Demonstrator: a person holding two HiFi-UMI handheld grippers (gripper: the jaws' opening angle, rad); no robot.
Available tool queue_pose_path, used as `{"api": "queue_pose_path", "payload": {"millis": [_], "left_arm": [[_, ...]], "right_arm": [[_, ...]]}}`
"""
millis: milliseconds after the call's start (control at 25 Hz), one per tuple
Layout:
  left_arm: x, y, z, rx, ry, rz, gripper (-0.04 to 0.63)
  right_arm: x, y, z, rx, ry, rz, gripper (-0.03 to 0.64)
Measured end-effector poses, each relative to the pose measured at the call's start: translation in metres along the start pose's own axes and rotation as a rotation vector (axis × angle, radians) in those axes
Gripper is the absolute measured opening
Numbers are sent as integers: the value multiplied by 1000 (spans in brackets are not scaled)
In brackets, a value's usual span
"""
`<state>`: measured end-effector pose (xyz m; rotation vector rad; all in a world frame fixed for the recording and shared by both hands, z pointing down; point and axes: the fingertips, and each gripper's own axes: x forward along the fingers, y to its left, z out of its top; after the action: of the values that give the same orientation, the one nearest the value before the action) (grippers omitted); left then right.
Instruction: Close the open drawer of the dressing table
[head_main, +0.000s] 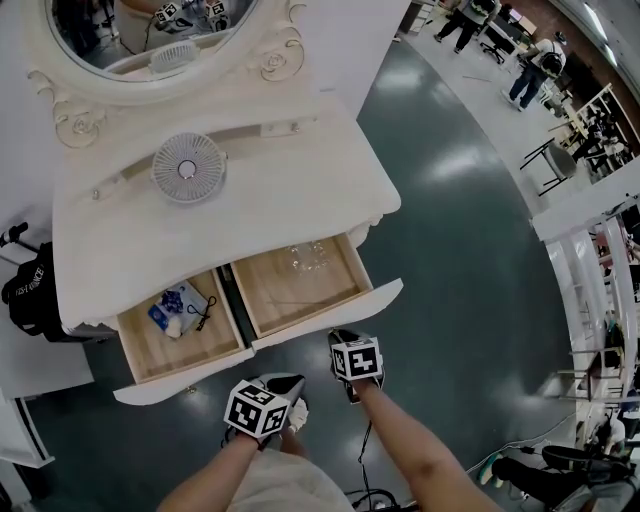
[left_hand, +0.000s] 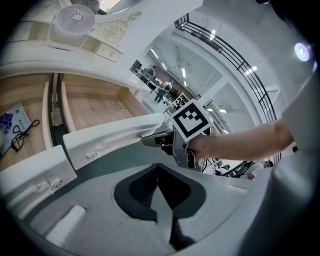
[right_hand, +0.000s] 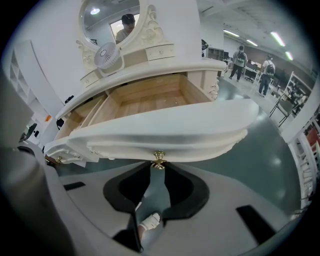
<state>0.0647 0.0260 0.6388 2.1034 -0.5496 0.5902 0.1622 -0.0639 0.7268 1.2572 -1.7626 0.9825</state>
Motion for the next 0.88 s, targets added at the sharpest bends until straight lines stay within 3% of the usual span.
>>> {"api": "queue_pose_path", "payload": {"millis": [880], "left_arm": [[-5, 25, 16, -49, -15, 27, 9]], "right_arm": [[17, 5, 39, -23, 6, 2, 100]]}}
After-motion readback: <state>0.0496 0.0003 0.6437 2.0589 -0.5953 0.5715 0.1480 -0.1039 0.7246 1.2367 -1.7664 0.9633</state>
